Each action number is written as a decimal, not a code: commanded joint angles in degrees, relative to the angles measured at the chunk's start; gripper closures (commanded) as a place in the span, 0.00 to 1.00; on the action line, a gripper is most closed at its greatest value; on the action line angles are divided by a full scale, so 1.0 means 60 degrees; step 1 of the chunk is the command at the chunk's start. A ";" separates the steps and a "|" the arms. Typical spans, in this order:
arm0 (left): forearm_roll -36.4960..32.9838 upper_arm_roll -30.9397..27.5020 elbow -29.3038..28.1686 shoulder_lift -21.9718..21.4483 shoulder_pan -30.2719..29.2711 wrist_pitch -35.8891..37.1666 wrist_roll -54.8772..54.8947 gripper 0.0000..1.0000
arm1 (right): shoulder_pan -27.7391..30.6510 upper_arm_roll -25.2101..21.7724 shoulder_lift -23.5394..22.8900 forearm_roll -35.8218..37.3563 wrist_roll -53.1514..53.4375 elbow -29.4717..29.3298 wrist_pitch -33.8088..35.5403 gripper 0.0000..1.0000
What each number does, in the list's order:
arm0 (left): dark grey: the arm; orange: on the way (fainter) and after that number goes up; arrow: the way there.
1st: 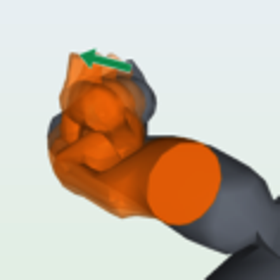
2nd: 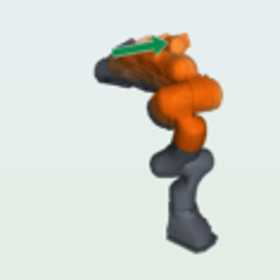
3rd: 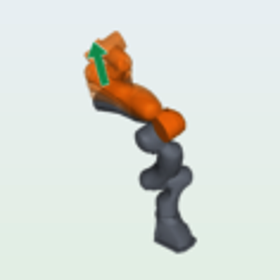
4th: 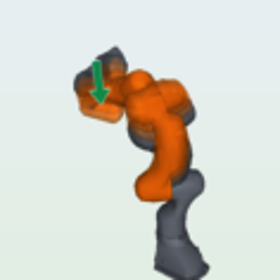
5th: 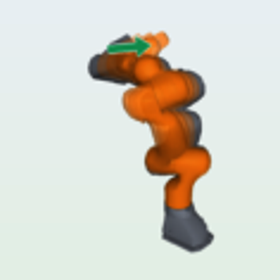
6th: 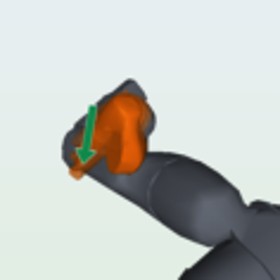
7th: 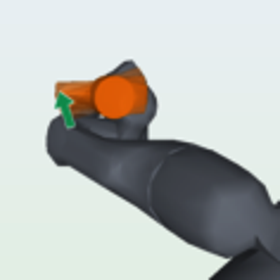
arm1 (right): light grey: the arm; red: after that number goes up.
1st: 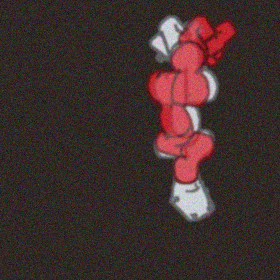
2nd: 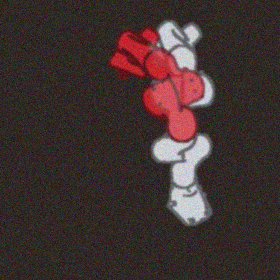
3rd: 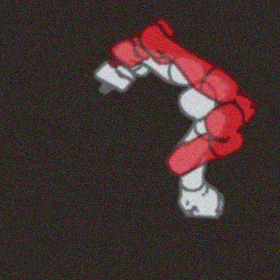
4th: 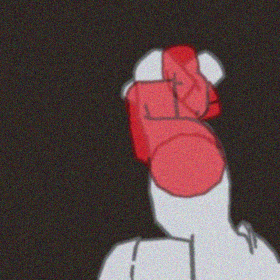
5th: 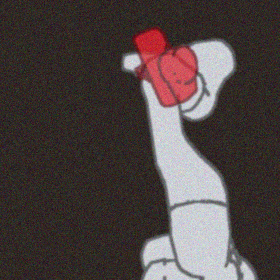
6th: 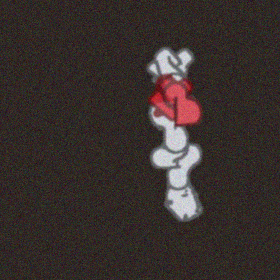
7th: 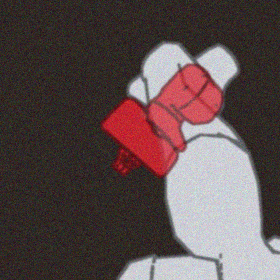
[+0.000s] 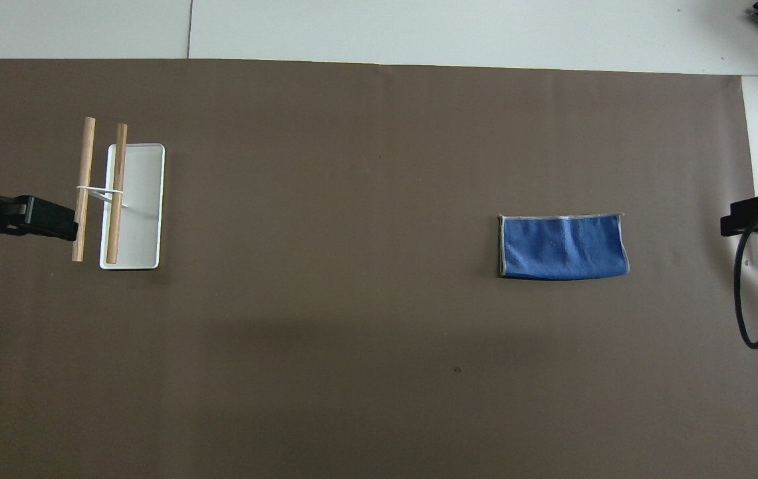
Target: Right arm passes towel to left arm to hang
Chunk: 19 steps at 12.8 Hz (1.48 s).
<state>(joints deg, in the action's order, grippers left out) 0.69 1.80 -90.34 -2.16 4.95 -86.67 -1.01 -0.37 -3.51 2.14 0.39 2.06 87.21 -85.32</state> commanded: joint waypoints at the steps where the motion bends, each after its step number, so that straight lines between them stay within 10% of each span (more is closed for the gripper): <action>1: -0.0085 -0.0080 -0.0235 -0.0182 0.0127 -0.0115 0.0022 0.00 | 0.0003 0.0072 0.0186 0.0243 -0.0095 0.0230 -0.0034 0.00; 19: -0.0085 -0.0109 -0.0265 -0.0197 -0.0254 -0.0027 0.0036 0.00 | 0.0003 0.0087 0.0347 0.0257 0.0052 0.0552 -0.0122 0.00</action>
<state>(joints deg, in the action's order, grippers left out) 0.68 1.07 -90.50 -2.16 3.61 -86.64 -1.01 -0.38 -3.44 2.59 0.39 2.08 88.52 -85.32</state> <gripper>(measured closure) 0.000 0.000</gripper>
